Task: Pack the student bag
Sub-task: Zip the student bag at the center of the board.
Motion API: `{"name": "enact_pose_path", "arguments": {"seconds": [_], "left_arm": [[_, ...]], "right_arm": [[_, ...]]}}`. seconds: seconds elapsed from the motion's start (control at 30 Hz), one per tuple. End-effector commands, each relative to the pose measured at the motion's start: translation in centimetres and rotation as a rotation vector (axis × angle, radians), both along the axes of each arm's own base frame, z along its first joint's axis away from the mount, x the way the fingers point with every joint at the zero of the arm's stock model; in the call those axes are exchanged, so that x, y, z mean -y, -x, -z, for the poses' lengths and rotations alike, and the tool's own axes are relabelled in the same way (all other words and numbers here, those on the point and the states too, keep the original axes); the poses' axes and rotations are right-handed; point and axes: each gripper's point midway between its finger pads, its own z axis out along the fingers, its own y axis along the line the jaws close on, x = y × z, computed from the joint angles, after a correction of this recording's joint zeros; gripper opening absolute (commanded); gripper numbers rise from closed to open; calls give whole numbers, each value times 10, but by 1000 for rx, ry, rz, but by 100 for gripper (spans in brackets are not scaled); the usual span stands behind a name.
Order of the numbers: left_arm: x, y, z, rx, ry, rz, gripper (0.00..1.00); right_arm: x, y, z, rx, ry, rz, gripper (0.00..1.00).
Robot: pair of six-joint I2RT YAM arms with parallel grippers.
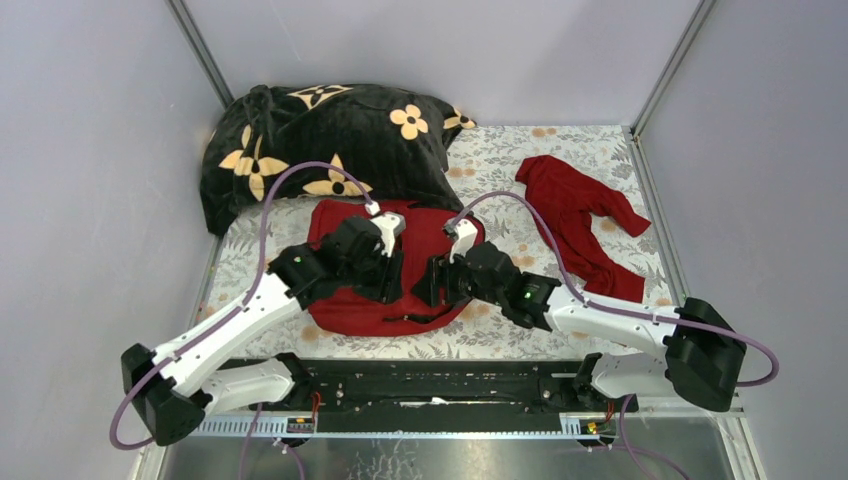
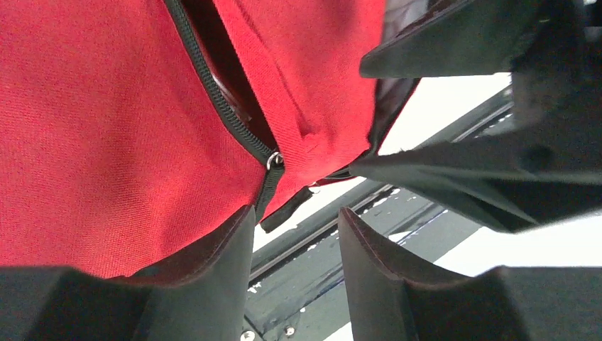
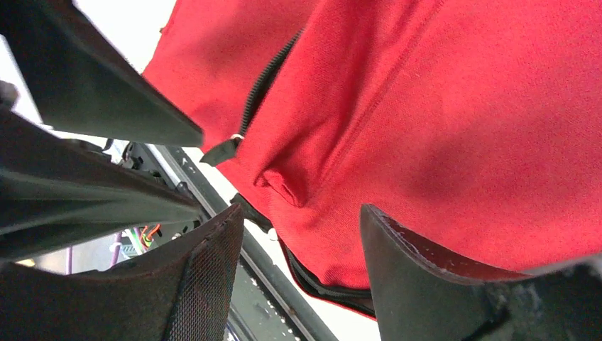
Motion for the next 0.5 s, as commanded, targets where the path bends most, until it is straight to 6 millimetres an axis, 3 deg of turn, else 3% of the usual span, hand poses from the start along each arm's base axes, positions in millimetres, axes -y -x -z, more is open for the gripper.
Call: {"name": "enact_pose_path", "arguments": {"seconds": [0.0,0.2,0.47], "left_arm": [[-8,-2,15,11,-97,-5,52],[-14,-9,24,19,-177,-10,46],[-14,-16,29,29,-211,-4,35]], "right_arm": [[-23,-3,-33,124,-100,-45,68],[-32,-8,-32,146,-94,-58,67],[-43,-10,-13,125,-60,-69,64]]}}
